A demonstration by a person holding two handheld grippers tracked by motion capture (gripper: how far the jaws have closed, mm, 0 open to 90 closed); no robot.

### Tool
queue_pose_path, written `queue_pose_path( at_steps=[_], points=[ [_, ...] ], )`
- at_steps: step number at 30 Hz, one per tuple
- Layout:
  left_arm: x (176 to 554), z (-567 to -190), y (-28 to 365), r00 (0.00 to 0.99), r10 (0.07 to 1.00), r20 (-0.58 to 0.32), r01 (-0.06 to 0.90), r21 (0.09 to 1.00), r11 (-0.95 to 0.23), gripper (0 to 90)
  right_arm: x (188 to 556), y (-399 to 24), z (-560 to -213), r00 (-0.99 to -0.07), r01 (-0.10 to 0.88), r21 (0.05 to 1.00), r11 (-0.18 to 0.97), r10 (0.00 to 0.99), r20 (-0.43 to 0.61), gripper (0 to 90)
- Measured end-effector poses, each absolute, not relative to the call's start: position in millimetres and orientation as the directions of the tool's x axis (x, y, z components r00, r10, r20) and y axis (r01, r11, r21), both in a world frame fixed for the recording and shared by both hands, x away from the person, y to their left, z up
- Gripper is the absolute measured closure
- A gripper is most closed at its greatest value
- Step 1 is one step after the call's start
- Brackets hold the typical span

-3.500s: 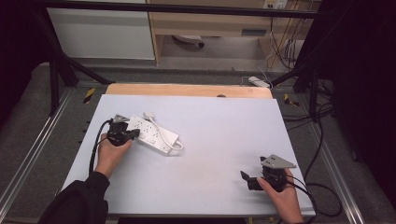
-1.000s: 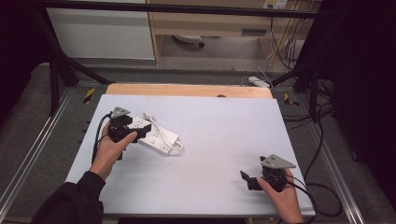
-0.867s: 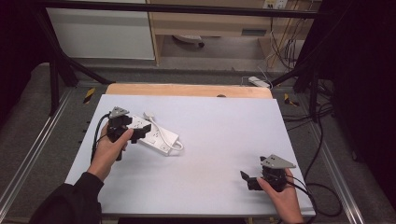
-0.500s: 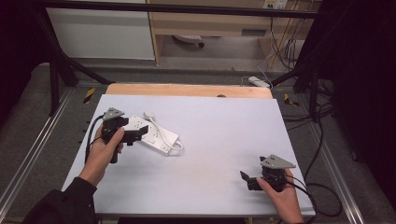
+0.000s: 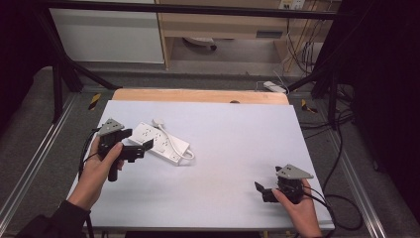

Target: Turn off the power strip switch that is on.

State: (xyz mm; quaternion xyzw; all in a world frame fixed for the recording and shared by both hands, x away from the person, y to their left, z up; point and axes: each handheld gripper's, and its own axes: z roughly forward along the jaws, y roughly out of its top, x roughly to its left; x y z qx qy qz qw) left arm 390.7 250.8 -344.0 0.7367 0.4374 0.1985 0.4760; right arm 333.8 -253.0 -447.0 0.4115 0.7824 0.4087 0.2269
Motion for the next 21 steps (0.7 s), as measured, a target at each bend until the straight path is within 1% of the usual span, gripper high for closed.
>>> queue_pose_path(
  at_steps=[21],
  points=[
    [351, -341, 275, 0.525, 0.842, -0.124, 0.444, 0.884, -0.147, 6.9, 334, -253, -447, -0.559, 0.458, 0.826, 0.330, 0.829, -0.021, 3.8]
  ],
)
